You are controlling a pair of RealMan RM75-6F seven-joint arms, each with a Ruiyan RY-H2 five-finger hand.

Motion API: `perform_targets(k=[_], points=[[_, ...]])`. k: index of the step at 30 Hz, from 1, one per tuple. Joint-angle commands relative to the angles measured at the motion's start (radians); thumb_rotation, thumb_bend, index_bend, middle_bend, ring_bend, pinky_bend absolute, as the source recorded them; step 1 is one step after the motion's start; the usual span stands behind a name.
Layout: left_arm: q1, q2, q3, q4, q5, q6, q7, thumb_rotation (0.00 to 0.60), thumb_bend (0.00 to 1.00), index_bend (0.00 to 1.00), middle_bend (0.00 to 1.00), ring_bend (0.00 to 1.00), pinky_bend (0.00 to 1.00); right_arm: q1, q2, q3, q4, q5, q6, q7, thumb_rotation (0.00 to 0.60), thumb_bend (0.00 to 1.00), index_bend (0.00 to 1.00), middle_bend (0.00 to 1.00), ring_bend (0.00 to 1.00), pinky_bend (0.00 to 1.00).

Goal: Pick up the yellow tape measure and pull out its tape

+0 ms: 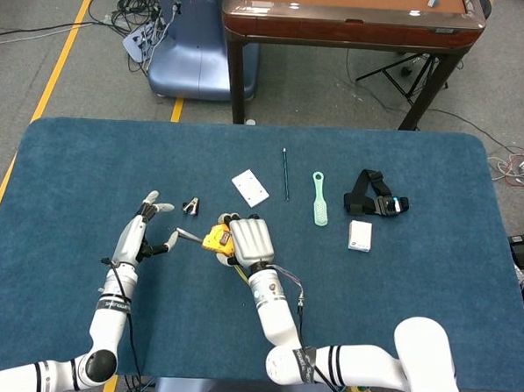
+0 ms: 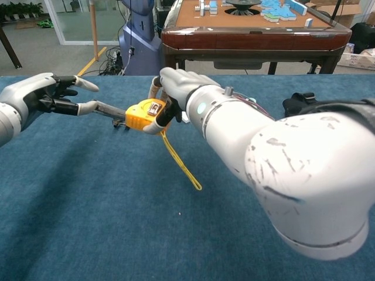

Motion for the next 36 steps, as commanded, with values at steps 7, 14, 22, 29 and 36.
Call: perform_targets(k=[7,14,22,29,36], points=[[0.002,0.003,0.000,0.000,-0.001,-0.002,-0.001,0.600,0.38,0.45,0.00,0.00,0.00,0.000,0.004,0.000,-0.004,0.004,0.002,0.001,0.600,0.73,0.67,0.66,0.60,0.28],[0.004,0.006,0.001,0.003,0.001,-0.006,-0.004,0.600,0.39,0.51,0.00,0.00,0.00,0.001,0.007,0.000,-0.001,0.011,-0.001,0.002,0.600,0.73,0.67,0.66,0.60,0.28],[0.009,0.015,0.003,0.004,-0.001,-0.020,-0.018,0.600,0.44,0.56,0.00,0.00,0.00,0.003,0.011,0.000,0.002,0.018,-0.006,0.001,0.600,0.73,0.67,0.66,0.60,0.28],[0.012,0.026,0.003,0.000,-0.001,-0.034,-0.029,0.600,0.46,0.57,0.00,0.00,0.00,-0.001,0.027,-0.005,-0.008,0.027,-0.017,0.002,0.600,0.73,0.67,0.66,0.60,0.28],[0.024,0.041,0.008,0.000,0.014,-0.031,-0.048,0.600,0.46,0.57,0.00,0.00,0.00,-0.018,0.067,-0.019,-0.039,0.037,-0.038,0.012,0.600,0.73,0.67,0.66,0.60,0.28]])
